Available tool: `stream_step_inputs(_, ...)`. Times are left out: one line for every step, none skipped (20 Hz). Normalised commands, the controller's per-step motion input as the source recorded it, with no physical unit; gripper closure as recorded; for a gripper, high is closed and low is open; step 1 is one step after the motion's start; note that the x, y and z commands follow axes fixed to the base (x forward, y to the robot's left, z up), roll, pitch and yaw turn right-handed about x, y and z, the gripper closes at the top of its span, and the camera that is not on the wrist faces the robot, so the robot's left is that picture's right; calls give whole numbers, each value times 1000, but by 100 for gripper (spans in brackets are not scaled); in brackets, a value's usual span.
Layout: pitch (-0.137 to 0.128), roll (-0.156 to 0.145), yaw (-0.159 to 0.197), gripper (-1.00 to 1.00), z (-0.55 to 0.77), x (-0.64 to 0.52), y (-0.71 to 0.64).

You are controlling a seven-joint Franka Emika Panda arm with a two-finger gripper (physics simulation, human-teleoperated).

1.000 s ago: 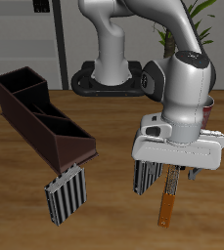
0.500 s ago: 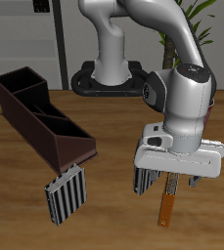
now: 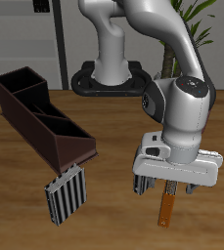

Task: Place the orange book into the right desk caddy's front compartment

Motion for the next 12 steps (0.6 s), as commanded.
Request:
stream_step_inputs(30, 17, 31, -100, -273, -89, 38)
stream_step_inputs(42, -69, -31, -100, -207, -80, -30)
stream_step_inputs(59, 122, -31, 100, -316, 159, 146)
stream_step_inputs(23, -23, 15, 100, -225, 40, 21)
stream_step_inputs(63, 25, -38, 100, -246, 45, 92)
stream_step_inputs(-2, 26, 1, 100, -148, -13, 97)
stream_step_inputs(5, -6, -1, 100, -123, 47, 34)
stream_step_inputs(11, -17, 18, 100, -218, 47, 1)
stream_step_inputs(50, 15, -101, 100, -231, 83, 18)
stream_step_inputs(-14, 29, 29, 100, -145, 120, 118)
stream_step_inputs(32, 2, 15, 100, -260, 165, 165)
stream_step_inputs(-15, 18, 28, 100, -76, -15, 93)
